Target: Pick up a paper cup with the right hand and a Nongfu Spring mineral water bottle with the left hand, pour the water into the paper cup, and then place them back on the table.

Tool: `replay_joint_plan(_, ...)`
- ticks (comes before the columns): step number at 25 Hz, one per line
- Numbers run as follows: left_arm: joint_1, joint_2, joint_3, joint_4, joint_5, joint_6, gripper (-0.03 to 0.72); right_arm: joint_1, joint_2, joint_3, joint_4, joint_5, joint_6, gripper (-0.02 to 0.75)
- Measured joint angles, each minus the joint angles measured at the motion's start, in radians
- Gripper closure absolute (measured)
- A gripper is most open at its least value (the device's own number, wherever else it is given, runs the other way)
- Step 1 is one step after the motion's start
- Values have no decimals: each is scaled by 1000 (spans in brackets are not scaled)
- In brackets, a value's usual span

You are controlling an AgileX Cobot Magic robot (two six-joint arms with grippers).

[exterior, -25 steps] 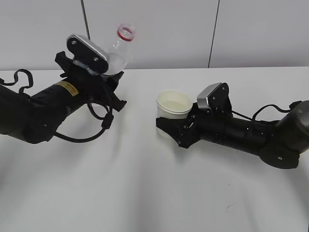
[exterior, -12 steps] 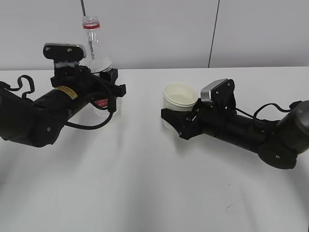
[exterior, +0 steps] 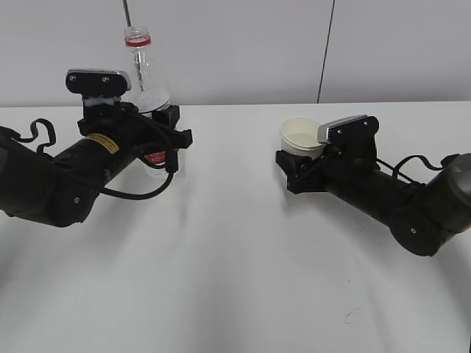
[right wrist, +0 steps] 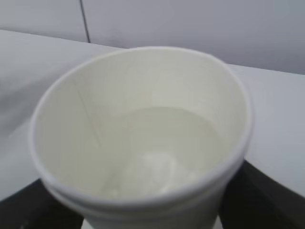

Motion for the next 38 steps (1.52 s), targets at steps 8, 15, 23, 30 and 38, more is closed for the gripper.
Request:
replay_joint_plan(8, 0, 0, 0, 0, 0, 0, 366, 0, 50, 0, 121, -7, -57, 198)
replay_joint_plan(15, 0, 0, 0, 0, 0, 0, 366, 0, 94, 0, 155, -80, -86, 198)
replay_joint_plan(23, 0, 0, 0, 0, 0, 0, 367, 0, 107, -1, 164, -107, -92, 190)
replay_joint_plan(30, 0, 0, 0, 0, 0, 0, 367, 0, 107, -1, 167, -107, -92, 127)
replay_joint_plan(38, 0, 0, 0, -1, 0, 0, 367, 0, 99, 62, 173, -127, -92, 123)
